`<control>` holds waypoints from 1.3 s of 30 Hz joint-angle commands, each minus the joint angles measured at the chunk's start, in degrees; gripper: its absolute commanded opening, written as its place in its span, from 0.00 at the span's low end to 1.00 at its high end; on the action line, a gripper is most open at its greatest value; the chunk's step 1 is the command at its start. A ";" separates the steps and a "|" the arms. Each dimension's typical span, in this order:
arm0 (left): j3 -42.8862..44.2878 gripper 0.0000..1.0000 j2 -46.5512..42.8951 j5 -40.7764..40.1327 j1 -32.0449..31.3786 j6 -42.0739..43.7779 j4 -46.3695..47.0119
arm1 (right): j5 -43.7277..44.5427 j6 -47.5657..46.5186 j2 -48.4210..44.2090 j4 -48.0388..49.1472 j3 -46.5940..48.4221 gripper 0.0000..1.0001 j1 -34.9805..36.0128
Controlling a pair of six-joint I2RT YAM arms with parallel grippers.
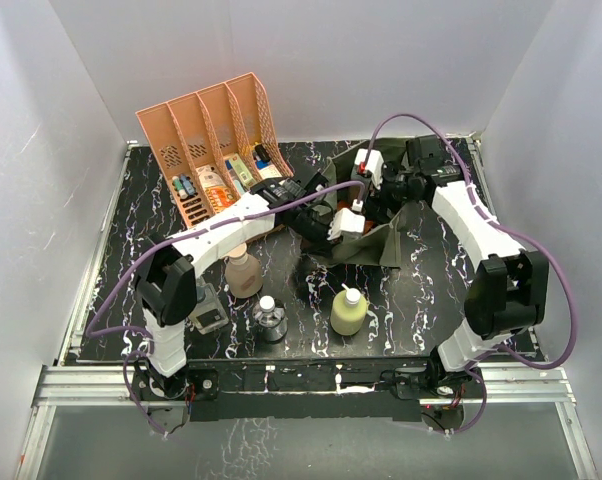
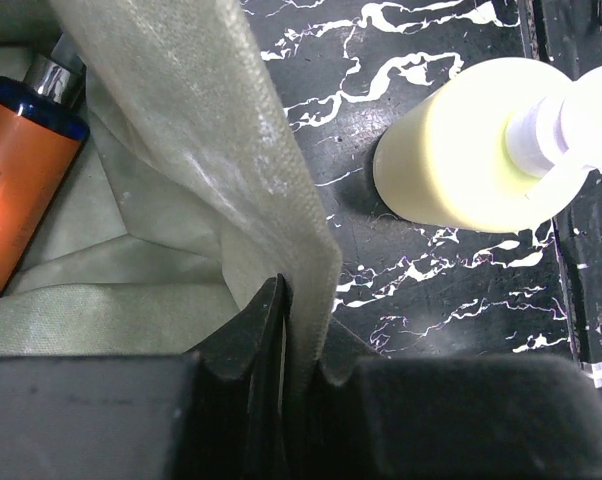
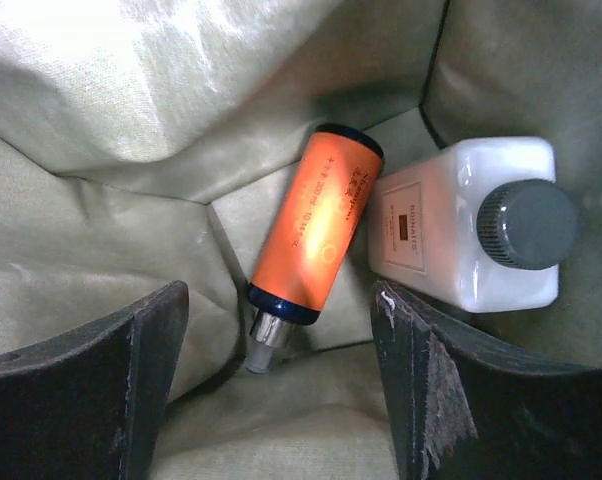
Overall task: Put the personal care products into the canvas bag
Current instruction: Adjust the care product in the canvas bag.
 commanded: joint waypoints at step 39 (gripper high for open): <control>4.19 0.10 1.37 0.94 -0.45 -1.58 1.01 | 7.48 12.86 13.88 4.71 6.71 0.73 4.31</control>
